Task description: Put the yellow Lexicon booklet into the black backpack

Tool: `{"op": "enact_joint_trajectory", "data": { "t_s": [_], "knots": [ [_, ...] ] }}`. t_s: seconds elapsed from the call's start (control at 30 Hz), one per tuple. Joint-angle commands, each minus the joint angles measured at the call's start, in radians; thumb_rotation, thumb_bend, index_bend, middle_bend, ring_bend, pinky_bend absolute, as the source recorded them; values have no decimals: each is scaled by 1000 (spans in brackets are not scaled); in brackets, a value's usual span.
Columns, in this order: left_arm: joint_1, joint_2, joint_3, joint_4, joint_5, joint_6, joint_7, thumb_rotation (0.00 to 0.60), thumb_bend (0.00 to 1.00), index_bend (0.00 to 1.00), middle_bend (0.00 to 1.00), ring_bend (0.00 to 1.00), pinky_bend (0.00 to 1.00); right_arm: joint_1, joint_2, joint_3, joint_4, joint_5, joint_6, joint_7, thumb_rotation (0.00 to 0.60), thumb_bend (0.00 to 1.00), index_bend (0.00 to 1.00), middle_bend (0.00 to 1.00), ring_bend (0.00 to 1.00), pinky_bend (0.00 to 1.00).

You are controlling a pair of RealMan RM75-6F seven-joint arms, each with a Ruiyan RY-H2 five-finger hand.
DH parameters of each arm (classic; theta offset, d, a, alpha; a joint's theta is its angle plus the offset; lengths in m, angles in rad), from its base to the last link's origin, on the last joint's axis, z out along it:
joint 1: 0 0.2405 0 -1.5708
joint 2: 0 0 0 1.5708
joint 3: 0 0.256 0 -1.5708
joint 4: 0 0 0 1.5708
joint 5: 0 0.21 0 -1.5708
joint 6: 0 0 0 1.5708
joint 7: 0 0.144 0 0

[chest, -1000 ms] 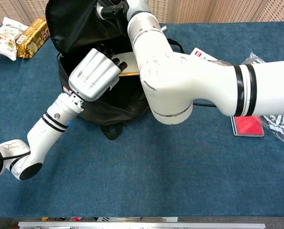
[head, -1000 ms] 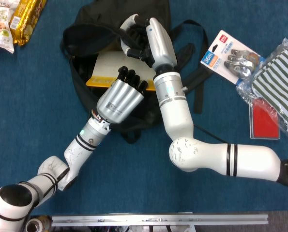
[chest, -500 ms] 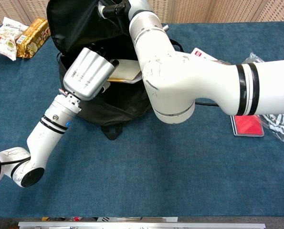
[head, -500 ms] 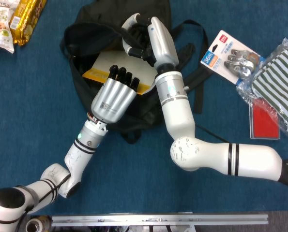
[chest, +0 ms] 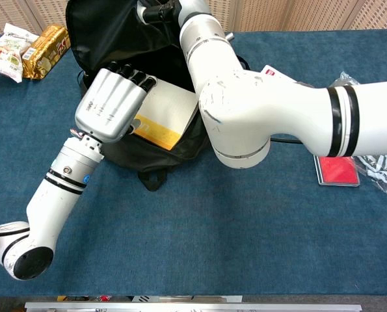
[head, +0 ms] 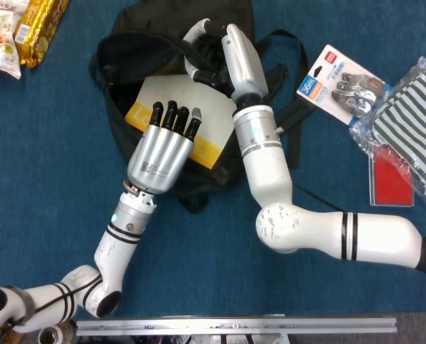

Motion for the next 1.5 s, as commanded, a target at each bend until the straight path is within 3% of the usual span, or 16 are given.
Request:
{"op": "enact_joint_trajectory", "data": {
  "t_s": [0.03, 0.33, 0.43, 0.5, 0.63, 0.77, 0.87, 1.17, 1.5],
  "knots": [
    [49, 86, -7, -162, -48, -15, 70, 600, 110, 257, 385, 302, 357, -6, 5, -7, -5, -1, -2, -3, 600, 730, 823, 700, 703, 924],
    [127, 257, 12, -452, -125, -24, 148, 600, 110, 203, 348, 300, 353, -25, 30, -27, -26, 0, -32, -3, 600, 723, 823, 698, 701, 922],
    [150, 313, 16, -540, -161, -30, 161, 600, 109, 194, 335, 300, 348, -38, 50, -39, -47, 7, -61, -6, 600, 679, 806, 668, 662, 872],
    [164, 351, 17, -596, -191, -35, 168, 600, 109, 191, 329, 298, 348, -48, 72, -53, -69, 14, -91, -12, 600, 594, 753, 624, 597, 801],
    [179, 406, 18, -667, -227, -43, 175, 600, 110, 178, 315, 281, 347, -65, 113, -75, -108, 28, -148, -15, 600, 322, 514, 439, 366, 573],
    [192, 443, 21, -699, -238, -42, 150, 600, 109, 175, 313, 277, 344, -76, 160, -98, -152, 52, -194, -27, 600, 173, 265, 279, 196, 362],
    [199, 464, 18, -714, -256, -46, 129, 600, 110, 174, 313, 276, 344, -80, 190, -107, -179, 63, -213, -28, 600, 153, 163, 223, 134, 274],
    [203, 504, 1, -747, -316, -62, 107, 600, 110, 174, 313, 272, 344, -97, 297, -127, -255, 121, -283, -11, 600, 150, 16, 130, 38, 131],
    [200, 534, -12, -769, -333, -56, 87, 600, 110, 174, 313, 272, 344, -124, 392, -179, -294, 79, -264, 7, 600, 113, 0, 114, 19, 108]
  ]
}}
